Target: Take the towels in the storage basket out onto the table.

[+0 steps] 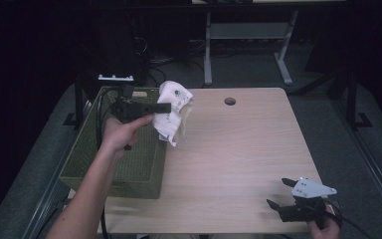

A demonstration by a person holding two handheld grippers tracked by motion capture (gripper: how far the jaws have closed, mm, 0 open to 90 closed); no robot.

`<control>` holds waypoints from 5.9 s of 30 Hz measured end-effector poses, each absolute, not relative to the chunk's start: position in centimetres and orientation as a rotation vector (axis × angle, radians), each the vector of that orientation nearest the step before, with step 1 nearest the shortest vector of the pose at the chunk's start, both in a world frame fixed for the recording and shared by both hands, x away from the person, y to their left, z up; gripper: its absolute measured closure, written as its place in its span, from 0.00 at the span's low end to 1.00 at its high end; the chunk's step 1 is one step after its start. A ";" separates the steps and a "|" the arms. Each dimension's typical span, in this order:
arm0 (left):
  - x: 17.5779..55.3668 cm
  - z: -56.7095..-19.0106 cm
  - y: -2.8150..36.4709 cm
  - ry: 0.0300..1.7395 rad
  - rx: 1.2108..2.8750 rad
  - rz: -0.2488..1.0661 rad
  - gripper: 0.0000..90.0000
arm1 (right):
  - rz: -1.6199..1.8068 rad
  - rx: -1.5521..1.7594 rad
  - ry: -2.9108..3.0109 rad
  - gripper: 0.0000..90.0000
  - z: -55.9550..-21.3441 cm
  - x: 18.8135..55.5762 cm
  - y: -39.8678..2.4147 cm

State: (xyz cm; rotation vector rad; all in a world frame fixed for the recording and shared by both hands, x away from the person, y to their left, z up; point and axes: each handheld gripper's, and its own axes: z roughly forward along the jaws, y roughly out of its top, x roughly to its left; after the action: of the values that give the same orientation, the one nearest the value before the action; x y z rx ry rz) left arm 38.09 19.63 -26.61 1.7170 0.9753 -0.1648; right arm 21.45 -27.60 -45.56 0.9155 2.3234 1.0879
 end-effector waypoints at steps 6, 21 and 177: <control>38.4 -27.6 17.9 0.957 1.747 -0.182 0.92 | 1.096 0.916 2.320 0.16 -45.6 21.4 -27.5; 39.2 -31.2 11.0 0.939 1.848 -0.211 0.92 | 1.114 0.906 2.311 0.16 -45.4 21.4 -27.8; 26.1 -43.3 10.4 0.801 1.942 -0.092 0.34 | 1.105 0.961 2.308 0.16 -45.8 21.5 -27.5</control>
State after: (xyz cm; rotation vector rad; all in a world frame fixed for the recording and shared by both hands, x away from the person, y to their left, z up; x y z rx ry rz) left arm 26.08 10.45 -43.25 1.9415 0.8007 -0.0923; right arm 21.53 -27.54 -45.79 0.9610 2.3081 1.1049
